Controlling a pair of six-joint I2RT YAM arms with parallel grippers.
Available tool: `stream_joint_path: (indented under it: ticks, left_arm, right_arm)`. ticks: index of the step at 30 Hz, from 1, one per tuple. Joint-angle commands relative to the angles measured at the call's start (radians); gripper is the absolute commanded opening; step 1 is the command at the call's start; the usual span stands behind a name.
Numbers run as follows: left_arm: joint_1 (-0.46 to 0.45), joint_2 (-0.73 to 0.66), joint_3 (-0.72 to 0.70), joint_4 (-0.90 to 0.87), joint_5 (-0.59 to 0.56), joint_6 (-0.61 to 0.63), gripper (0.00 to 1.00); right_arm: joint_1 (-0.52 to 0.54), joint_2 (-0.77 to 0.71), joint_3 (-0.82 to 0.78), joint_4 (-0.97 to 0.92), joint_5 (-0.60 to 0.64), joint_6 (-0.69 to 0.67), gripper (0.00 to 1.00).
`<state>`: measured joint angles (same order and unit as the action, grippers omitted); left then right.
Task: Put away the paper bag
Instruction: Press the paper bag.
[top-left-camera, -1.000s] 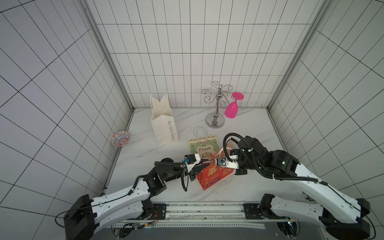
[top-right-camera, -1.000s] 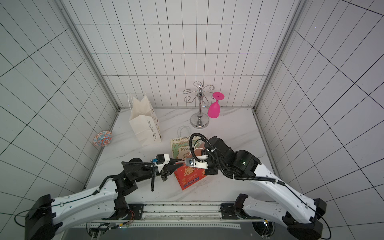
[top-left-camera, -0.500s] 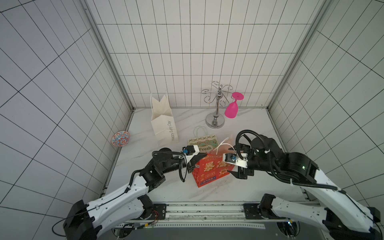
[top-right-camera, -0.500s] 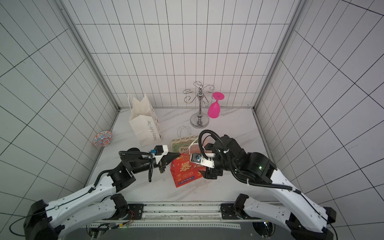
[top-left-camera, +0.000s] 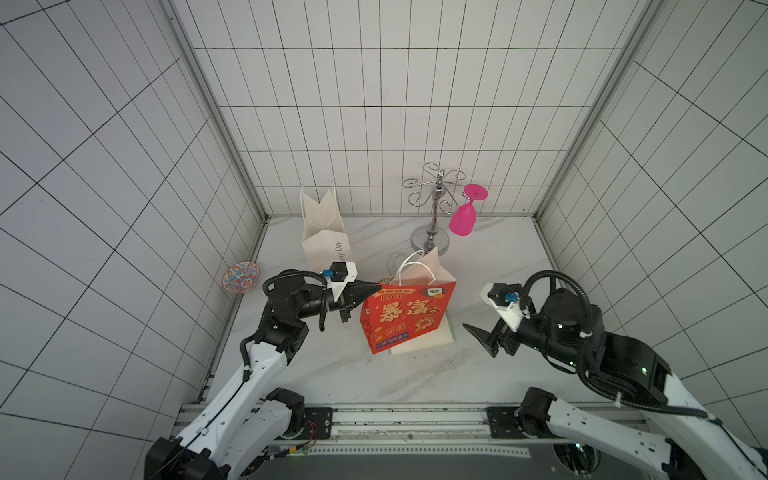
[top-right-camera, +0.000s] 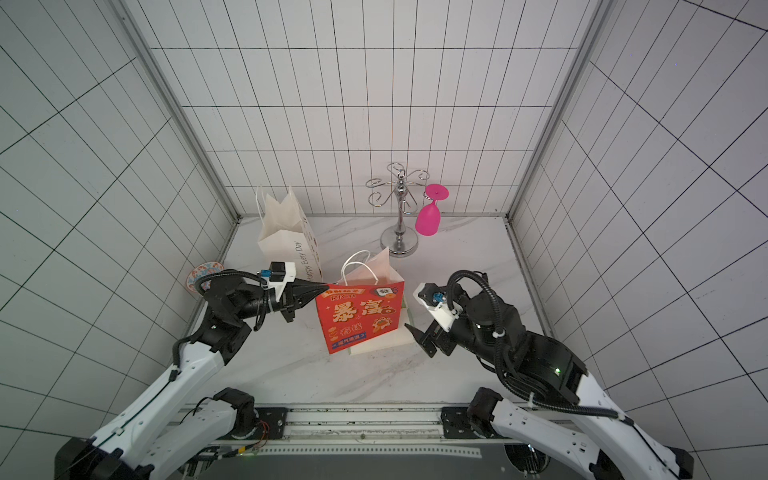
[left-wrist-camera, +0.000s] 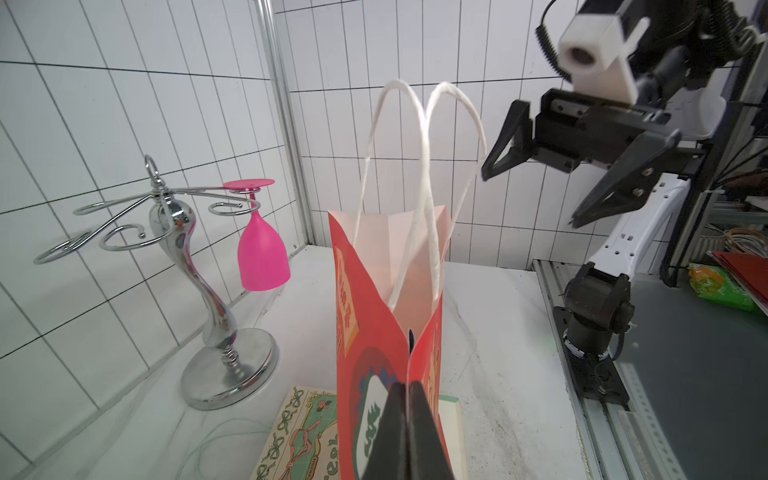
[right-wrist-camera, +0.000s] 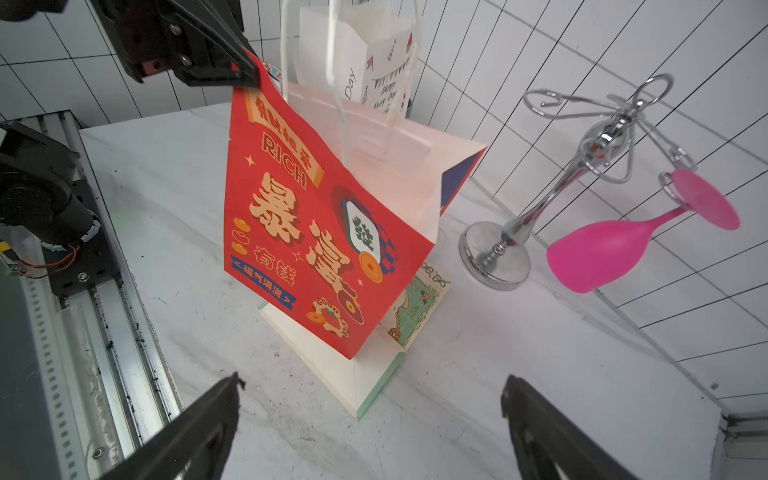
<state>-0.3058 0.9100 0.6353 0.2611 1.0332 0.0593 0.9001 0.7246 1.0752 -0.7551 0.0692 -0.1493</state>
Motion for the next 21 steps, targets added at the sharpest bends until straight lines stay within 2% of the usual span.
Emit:
stream_joint_path:
  ticks: [1, 2, 4, 7, 11, 14, 18, 21]
  left_arm:
    - [0.009, 0.033, 0.017, 0.053, 0.120, -0.020, 0.00]
    - [0.011, 0.037, 0.022, 0.047, 0.128, -0.014, 0.00]
    - [0.022, 0.041, 0.022, 0.043, 0.141, 0.006, 0.00]
    - [0.033, 0.052, -0.006, 0.123, 0.161, -0.016, 0.00]
    - [0.036, 0.075, 0.000, 0.122, 0.208, -0.002, 0.00]
    - [0.035, 0.075, -0.001, 0.104, 0.214, 0.016, 0.00]
    - [0.031, 0.082, -0.009, 0.102, 0.218, 0.026, 0.00]
    - [0.022, 0.089, -0.013, 0.101, 0.227, 0.030, 0.00]
  right_arm:
    - [-0.070, 0.042, -0.075, 0.127, -0.091, 0.086, 0.99]
    - [-0.111, 0.042, -0.085, 0.147, -0.165, 0.074, 0.99]
    - [-0.233, 0.054, -0.100, 0.184, -0.400, 0.043, 0.99]
    - [-0.359, 0.085, -0.100, 0.196, -0.641, -0.007, 0.99]
    - [-0.443, 0.073, -0.165, 0.275, -0.824, -0.053, 0.99]
    - [-0.460, 0.047, -0.217, 0.344, -0.949, -0.057, 0.99]
    - [-0.460, 0.038, -0.258, 0.394, -1.051, -0.058, 0.99]
    - [-0.460, 0.049, -0.301, 0.499, -1.072, -0.012, 0.97]
